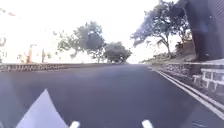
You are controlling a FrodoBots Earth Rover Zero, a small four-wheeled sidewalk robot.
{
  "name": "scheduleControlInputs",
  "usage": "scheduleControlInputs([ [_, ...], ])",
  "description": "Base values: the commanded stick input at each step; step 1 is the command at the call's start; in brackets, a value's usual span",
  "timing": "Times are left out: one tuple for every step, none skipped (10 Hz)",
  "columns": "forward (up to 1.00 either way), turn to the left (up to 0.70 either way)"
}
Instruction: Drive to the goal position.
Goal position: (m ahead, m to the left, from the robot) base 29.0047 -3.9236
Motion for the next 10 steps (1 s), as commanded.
scheduleControlInputs([
  [0.7, -0.35],
  [0.7, -0.35],
  [0.7, -0.35],
  [0.7, -0.35],
  [0.7, -0.35],
  [0.7, -0.35],
  [0.7, -0.35],
  [0.7, -0.35],
  [0.7, -0.35],
  [0.7, -0.35],
])
